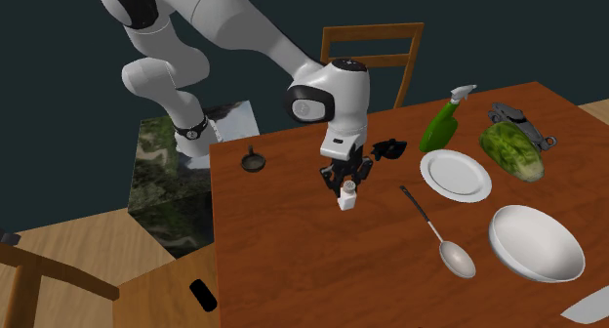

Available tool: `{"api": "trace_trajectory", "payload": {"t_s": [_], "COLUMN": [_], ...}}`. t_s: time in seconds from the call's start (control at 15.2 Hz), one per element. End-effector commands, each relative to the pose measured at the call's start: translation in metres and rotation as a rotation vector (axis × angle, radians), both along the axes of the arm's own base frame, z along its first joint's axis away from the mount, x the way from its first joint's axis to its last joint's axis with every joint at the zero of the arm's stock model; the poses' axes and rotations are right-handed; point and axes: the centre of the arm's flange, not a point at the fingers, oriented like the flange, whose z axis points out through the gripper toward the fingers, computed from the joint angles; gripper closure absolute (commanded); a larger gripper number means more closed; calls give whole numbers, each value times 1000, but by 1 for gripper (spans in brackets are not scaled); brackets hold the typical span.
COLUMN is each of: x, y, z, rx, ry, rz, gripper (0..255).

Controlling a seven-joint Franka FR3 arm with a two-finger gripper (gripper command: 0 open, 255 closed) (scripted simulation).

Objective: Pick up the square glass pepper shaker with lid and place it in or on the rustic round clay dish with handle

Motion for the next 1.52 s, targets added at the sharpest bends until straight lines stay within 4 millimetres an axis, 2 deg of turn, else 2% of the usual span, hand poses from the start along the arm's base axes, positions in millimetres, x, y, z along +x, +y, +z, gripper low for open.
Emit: {"api": "trace_trajectory", "payload": {"t_s": [0.0, 1.39, 1.45], "x": [0, 0, 0], "y": [0, 0, 0], "z": [8, 119, 119], "rx": [0, 0, 0], "ry": [0, 0, 0], "rz": [0, 0, 0], "gripper": [255, 255, 255]}}
